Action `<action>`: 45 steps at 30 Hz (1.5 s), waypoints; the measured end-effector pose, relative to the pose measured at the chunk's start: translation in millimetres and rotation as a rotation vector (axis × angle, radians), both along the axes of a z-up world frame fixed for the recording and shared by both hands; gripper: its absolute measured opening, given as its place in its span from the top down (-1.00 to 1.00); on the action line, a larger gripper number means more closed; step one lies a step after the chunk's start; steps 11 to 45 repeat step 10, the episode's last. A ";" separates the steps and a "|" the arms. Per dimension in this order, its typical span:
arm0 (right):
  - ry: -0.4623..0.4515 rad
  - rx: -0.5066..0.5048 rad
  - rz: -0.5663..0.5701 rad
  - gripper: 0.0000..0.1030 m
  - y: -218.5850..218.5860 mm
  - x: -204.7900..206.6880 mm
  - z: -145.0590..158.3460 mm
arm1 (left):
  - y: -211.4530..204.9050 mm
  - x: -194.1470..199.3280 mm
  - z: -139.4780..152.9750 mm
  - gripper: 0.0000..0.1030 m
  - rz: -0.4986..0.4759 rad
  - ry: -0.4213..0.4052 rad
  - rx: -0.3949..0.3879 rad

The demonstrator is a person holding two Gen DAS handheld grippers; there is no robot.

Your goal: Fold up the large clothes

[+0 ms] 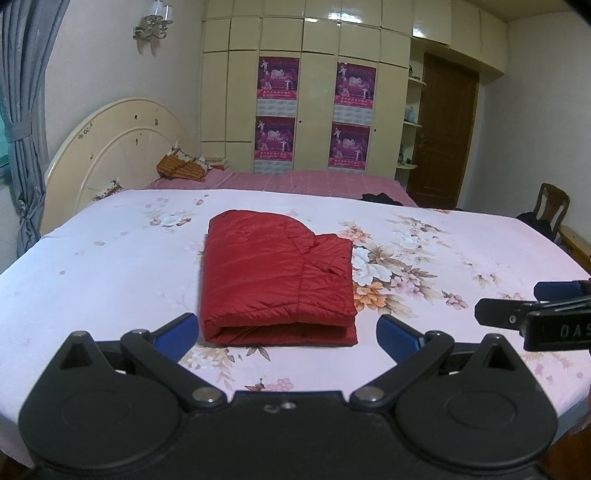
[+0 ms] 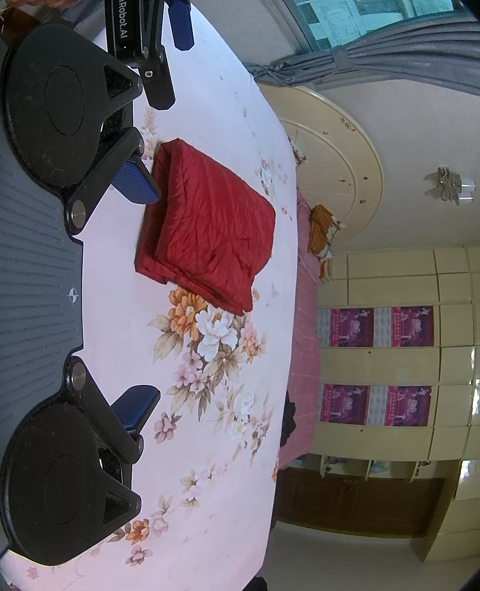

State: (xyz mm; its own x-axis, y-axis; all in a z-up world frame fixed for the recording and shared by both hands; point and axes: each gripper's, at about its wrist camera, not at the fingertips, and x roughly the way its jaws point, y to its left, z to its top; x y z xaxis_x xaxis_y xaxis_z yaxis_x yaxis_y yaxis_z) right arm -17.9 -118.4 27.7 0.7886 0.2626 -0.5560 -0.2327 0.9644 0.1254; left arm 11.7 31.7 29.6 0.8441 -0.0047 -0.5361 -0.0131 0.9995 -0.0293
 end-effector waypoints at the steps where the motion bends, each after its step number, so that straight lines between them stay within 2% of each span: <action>1: 0.000 0.000 0.000 -1.00 0.1 0.0 -0.3 | 0.0 0.1 -0.3 -0.97 -0.008 0.002 -0.001; 45: 0.000 0.000 0.001 -1.00 1.4 0.1 -0.1 | 0.1 1.0 -2.3 -0.98 -0.007 0.002 -0.002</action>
